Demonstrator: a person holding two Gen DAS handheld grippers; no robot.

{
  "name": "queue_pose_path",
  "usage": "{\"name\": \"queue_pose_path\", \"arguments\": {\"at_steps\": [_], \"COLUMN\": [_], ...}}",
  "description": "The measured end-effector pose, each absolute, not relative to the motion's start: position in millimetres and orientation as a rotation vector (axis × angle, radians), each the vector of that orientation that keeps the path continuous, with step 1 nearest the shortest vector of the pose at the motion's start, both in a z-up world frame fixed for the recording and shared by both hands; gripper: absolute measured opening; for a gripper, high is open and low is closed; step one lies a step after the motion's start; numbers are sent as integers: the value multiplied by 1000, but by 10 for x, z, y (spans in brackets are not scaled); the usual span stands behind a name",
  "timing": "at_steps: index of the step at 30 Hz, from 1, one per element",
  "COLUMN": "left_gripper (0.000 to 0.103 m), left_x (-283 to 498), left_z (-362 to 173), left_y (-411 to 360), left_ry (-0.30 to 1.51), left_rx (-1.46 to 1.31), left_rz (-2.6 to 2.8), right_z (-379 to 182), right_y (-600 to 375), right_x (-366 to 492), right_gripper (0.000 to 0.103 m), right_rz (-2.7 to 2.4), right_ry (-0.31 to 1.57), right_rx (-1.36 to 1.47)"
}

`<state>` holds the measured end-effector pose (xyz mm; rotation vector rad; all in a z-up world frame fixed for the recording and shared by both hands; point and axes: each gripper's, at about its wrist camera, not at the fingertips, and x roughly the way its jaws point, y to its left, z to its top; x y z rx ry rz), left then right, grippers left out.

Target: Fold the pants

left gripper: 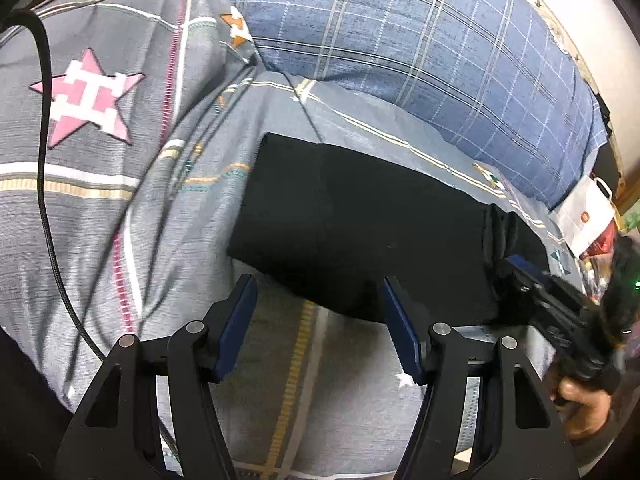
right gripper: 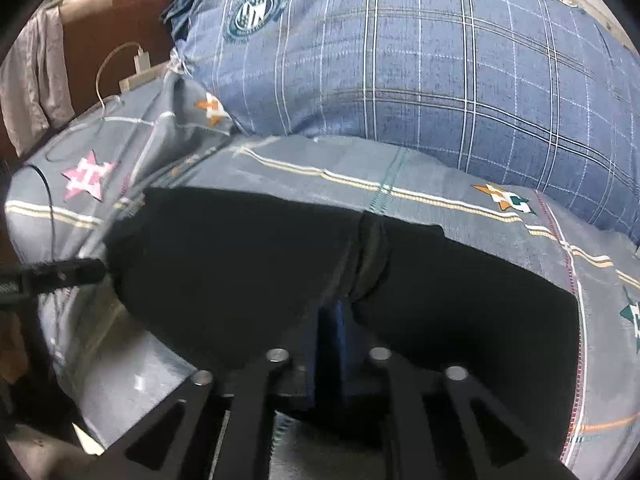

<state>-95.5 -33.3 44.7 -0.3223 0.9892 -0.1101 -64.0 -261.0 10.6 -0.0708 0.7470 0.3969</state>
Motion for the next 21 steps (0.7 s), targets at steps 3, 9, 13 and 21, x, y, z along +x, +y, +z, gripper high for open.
{"name": "queue_pose_path", "arguments": {"at_steps": [3, 9, 13, 21], "left_gripper": [64, 64, 65, 79], "left_x": [-965, -987, -1017, -1066], "left_z": [399, 367, 344, 294], "left_y": [-265, -211, -184, -148], "left_ry": [1001, 1011, 1015, 1007], "left_rx": [-350, -365, -381, -456], "left_rz": [-94, -87, -82, -104], "right_z": [254, 311, 253, 154], "right_y": [-2529, -2172, -2006, -1766], "right_x": [-708, -675, -572, -274], "right_gripper": [40, 41, 41, 41], "right_rz": [451, 543, 586, 634], "right_ry": [703, 703, 724, 770], "right_rx": [-53, -94, -109, -96]}}
